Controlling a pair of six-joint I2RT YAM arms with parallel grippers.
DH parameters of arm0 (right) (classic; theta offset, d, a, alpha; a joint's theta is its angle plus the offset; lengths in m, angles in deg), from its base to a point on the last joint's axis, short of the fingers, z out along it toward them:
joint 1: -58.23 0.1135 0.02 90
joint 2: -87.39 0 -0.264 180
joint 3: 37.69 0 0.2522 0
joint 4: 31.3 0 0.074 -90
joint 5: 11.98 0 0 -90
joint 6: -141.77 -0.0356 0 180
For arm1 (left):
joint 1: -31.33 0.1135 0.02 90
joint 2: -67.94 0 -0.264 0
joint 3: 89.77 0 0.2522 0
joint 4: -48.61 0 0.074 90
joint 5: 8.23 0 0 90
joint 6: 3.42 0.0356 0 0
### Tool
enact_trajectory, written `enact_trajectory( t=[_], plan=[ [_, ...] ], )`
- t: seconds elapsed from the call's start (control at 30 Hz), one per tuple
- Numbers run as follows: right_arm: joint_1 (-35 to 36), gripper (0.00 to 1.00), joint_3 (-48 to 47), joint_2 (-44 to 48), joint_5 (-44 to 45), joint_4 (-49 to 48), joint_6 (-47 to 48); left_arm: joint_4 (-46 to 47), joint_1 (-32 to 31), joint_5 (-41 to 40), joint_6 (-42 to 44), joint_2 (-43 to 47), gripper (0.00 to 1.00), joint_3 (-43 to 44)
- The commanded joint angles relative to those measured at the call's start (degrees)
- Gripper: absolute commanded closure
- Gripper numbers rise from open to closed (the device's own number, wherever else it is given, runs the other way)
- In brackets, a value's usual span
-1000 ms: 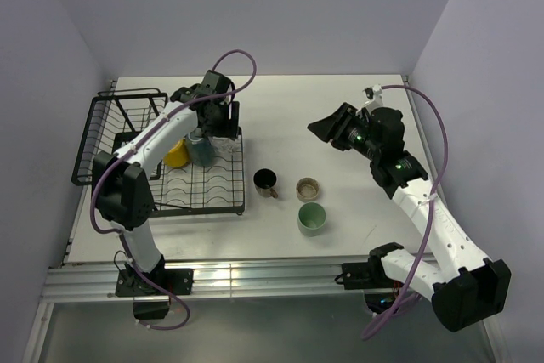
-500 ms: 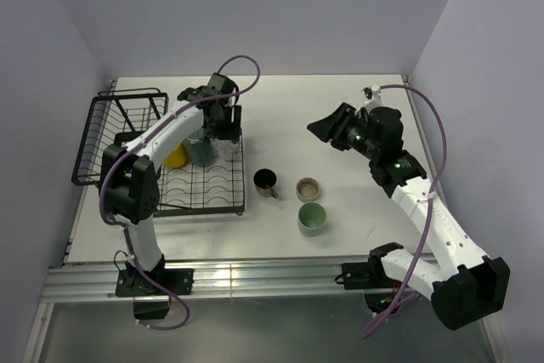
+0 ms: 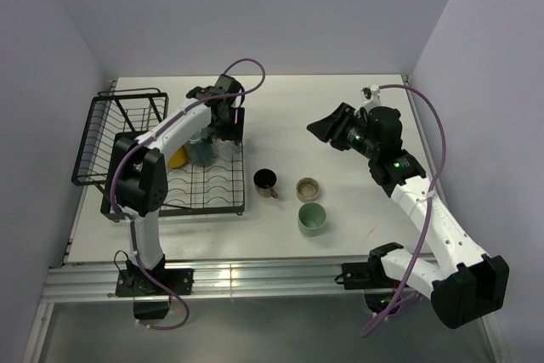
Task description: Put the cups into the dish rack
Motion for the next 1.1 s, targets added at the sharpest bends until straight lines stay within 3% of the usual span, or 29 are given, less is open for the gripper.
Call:
enact_trajectory(
  t=[0.0,0.07,0.3,0.4,0.8,1.07],
  plan=[
    [-0.36,0.47,-0.70,-0.03,0.42,-1.13,1.15,0.02,-0.11,-1.95,-0.26,-0.14,0.86,2.68],
    [-0.28,0.47,-0.61,-0.04,0.42,-1.13,1.33,-0.07,-0.20,-2.04,-0.35,-0.67,0.81,3.12],
    [-0.36,0.46,-0.35,-0.12,0.68,-0.96,1.50,0.55,-0.20,-2.13,-0.44,-1.55,0.44,3.21],
    [-0.36,0.46,-0.35,-0.12,0.77,-0.96,1.68,0.99,-0.29,-2.21,-0.35,-1.55,0.34,3.12],
    [-0.36,0.46,-0.26,-0.04,0.77,-0.78,1.77,3.45,-1.34,-2.12,0.79,-0.41,0.20,1.98],
    [-0.36,0.46,-0.26,-0.12,0.68,-0.69,1.94,3.54,-1.43,-3.18,0.80,-0.58,0.16,2.33]
  ],
)
